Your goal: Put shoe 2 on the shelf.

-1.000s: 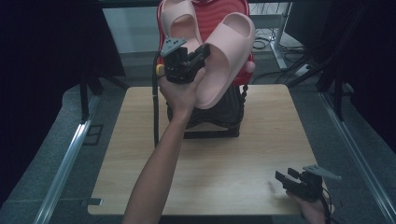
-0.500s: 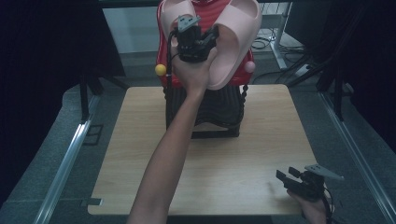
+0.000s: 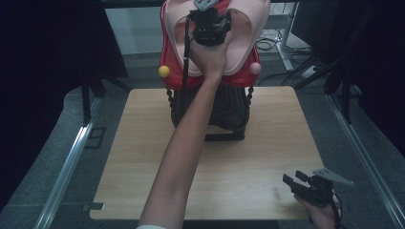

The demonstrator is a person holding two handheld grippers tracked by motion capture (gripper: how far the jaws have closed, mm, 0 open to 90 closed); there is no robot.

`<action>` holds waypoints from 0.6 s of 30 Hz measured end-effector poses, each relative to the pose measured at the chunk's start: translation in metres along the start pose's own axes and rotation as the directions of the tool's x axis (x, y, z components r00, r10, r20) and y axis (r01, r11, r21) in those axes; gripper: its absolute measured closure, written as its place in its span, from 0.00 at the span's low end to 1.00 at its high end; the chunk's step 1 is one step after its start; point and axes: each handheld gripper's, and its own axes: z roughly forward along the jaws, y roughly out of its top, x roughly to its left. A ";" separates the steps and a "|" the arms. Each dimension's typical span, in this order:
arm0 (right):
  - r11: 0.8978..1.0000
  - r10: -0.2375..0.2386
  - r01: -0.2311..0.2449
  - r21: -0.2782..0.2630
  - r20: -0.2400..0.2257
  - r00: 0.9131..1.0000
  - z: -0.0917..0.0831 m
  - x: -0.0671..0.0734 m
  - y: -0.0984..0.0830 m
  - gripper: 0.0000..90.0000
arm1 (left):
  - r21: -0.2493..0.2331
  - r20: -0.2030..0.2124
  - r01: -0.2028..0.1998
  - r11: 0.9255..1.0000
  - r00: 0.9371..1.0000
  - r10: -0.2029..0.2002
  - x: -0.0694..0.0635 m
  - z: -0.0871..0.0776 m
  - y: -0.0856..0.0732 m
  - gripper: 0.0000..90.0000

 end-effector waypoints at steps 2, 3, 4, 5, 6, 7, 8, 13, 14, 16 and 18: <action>1.000 -0.001 0.001 -0.001 -0.002 1.000 0.000 0.000 0.000 0.41 | 0.006 -0.012 -0.001 1.000 1.000 0.001 0.001 0.004 0.000 0.92; 1.000 -0.005 0.005 0.000 -0.002 1.000 0.000 0.001 0.000 0.41 | 0.010 -0.014 0.002 1.000 1.000 -0.002 0.001 0.006 -0.001 0.91; 1.000 -0.008 0.008 0.001 -0.004 1.000 0.000 0.001 0.000 0.41 | 0.019 -0.018 -0.004 1.000 1.000 0.004 0.002 0.007 -0.001 0.91; 1.000 -0.008 0.008 0.002 -0.004 1.000 0.000 0.002 0.001 0.41 | 0.023 -0.020 -0.008 1.000 1.000 0.008 0.002 0.009 -0.002 0.90; 1.000 -0.011 0.011 0.001 -0.004 1.000 0.001 0.002 0.001 0.41 | 0.024 -0.022 -0.008 1.000 1.000 0.008 0.002 0.010 -0.003 0.90; 1.000 -0.014 0.014 0.003 -0.005 1.000 0.000 0.003 0.001 0.41 | 0.028 -0.024 -0.011 1.000 1.000 0.011 0.003 0.011 -0.004 0.90; 1.000 -0.015 0.015 0.003 -0.004 1.000 0.000 0.003 0.001 0.41 | 0.028 -0.024 -0.012 1.000 1.000 0.012 0.003 0.012 -0.005 0.89; 1.000 -0.012 0.012 -0.001 -0.001 1.000 0.000 0.003 0.001 0.41 | 0.039 -0.010 -0.009 0.999 1.000 0.010 0.005 0.014 -0.009 0.78; 1.000 -0.013 0.013 -0.001 -0.001 1.000 0.000 0.003 0.001 0.41 | 0.049 0.004 -0.012 0.999 1.000 0.012 0.006 0.014 -0.009 0.74; 1.000 -0.015 0.015 0.000 0.001 1.000 0.000 0.003 0.001 0.41 | 0.044 0.012 -0.013 0.999 1.000 0.013 0.008 0.011 -0.009 0.64; 1.000 -0.013 0.013 0.003 0.001 1.000 0.000 0.003 0.000 0.41 | 0.043 0.030 -0.007 0.999 1.000 0.006 0.010 0.007 -0.009 0.59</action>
